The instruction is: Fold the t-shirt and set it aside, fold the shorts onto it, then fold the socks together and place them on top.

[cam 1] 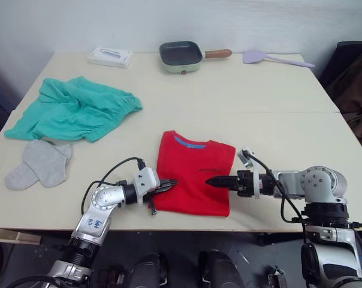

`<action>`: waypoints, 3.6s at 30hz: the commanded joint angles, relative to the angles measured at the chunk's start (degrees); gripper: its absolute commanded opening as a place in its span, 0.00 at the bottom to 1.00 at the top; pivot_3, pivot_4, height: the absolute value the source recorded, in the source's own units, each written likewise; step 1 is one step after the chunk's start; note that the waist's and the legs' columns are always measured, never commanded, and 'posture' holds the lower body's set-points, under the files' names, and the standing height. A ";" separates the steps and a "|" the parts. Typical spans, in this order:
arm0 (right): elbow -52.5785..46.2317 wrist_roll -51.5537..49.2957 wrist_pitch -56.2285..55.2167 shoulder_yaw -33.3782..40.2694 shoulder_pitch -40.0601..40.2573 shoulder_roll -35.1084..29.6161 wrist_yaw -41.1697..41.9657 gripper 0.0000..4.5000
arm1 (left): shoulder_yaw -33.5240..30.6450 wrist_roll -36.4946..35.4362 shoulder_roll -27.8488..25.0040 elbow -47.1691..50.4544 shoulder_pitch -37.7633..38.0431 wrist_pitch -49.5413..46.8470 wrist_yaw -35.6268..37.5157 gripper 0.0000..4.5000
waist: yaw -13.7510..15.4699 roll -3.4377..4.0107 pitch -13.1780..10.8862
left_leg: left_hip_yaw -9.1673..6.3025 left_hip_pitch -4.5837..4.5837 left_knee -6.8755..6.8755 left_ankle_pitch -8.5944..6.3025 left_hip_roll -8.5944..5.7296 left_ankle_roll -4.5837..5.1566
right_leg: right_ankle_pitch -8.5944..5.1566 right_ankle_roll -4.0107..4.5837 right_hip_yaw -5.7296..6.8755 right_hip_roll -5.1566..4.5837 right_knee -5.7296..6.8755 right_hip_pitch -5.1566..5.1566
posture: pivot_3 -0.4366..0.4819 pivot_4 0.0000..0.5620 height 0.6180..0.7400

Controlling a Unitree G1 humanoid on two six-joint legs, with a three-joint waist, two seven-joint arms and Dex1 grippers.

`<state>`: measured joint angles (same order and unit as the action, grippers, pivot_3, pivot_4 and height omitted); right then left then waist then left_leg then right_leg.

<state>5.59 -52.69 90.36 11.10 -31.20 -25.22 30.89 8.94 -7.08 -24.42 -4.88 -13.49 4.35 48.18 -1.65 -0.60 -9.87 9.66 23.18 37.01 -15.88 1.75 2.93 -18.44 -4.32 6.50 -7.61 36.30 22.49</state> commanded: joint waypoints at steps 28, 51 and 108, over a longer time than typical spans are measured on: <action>34.68 34.28 -45.79 -17.40 0.45 -45.64 30.43 0.00 | -17.12 -30.19 -14.50 30.79 9.67 -24.28 8.89 1.00 | -0.05 0.24 -0.45 | 0.41 0.33 0.07 -0.10 -0.20 0.31 | 0.09 -0.33 -0.18 0.13 -0.81 0.02 | 0.48 0.27 1.00; 58.82 49.54 -69.86 -11.59 -14.72 -42.34 28.50 0.52 | -18.50 -28.73 -16.39 27.74 8.70 -23.63 9.67 1.00 | -1.41 0.48 -0.69 | 0.35 0.12 -0.05 0.04 0.06 -0.59 | 0.09 -0.23 -0.27 0.19 -0.54 0.07 | 0.48 0.27 1.00; -14.31 33.43 -106.63 3.42 34.31 -3.85 10.81 0.99 | -6.75 7.69 -17.02 -64.61 -46.28 -10.89 -10.94 1.00 | 1.43 -0.34 -1.85 | -2.02 0.12 -1.49 1.92 -1.66 0.06 | -0.13 -0.69 2.43 -0.72 -0.49 -1.02 | 0.48 0.27 1.00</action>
<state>-5.86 -19.03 -15.97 13.73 2.29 -29.27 42.82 2.20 -1.28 -41.23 -66.01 -58.87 -8.56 38.08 -0.22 -0.94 -11.72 7.63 23.30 35.61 -13.96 0.08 3.00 -18.57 -5.00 8.92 -8.41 35.89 21.46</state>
